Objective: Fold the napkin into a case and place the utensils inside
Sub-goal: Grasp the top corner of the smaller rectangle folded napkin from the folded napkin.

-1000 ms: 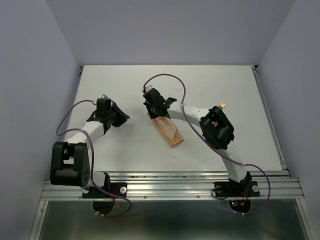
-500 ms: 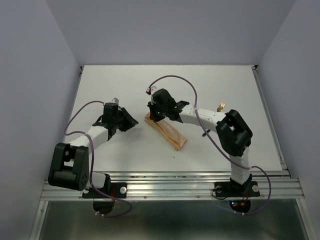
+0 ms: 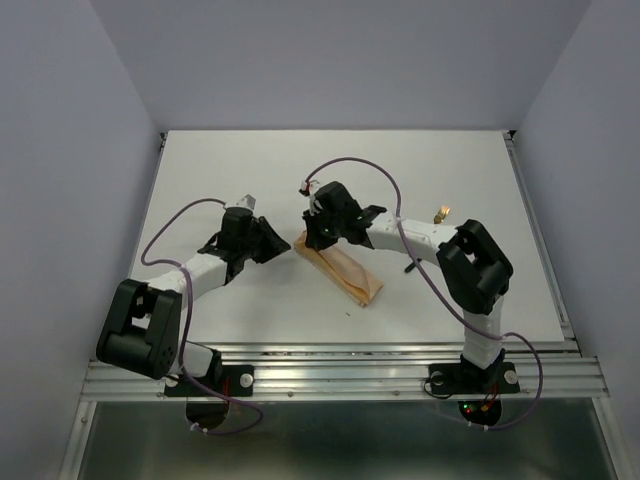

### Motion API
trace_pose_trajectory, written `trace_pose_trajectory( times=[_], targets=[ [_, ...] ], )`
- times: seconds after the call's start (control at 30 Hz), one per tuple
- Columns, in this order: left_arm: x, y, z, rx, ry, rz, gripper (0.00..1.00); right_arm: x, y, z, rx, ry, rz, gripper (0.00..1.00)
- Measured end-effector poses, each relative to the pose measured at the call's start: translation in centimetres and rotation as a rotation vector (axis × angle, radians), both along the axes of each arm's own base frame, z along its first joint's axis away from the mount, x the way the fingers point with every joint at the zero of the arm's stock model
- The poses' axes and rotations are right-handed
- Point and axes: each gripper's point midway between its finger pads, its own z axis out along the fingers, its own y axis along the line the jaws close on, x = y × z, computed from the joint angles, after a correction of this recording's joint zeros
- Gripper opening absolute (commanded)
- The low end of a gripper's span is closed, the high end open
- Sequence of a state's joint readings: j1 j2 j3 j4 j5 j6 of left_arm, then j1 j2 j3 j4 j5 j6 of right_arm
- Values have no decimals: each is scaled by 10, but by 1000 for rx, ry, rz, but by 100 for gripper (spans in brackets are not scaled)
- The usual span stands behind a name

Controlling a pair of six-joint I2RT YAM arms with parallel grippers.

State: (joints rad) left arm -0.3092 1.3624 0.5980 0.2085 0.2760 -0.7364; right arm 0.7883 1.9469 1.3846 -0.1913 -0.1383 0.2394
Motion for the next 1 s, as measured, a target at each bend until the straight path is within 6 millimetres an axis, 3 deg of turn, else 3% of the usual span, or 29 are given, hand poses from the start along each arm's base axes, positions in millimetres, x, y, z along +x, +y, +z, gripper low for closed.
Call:
trace_pose_trajectory(
  times=[0.07,0.17,0.27,0.37,0.43,0.73,0.9,1.0],
  targets=[
    [4,-3,-1,16,-3,-5,44,4,-3,1,14,8,-1,1],
    [10,-9,0,34,-11,-18,44,12,-8,4,58,26,7,1],
    [14,-17,1,49,-24,-30,38,19,-15,8,109,56,23,1],
    [13,-25,-1,55,-23,-47,18,26,-23,11,162,82,32,1],
    [16,-31,-3,63,-20,-70,16,29,-27,12,184,98,31,1],
    [35,-57,-2,97,-34,-148,17,23,-26,16,236,136,70,1],
    [37,-70,-6,142,-38,-189,18,23,-28,16,243,143,73,1],
    [31,-70,-12,173,-21,-193,23,24,-30,15,245,146,72,1]
  ],
)
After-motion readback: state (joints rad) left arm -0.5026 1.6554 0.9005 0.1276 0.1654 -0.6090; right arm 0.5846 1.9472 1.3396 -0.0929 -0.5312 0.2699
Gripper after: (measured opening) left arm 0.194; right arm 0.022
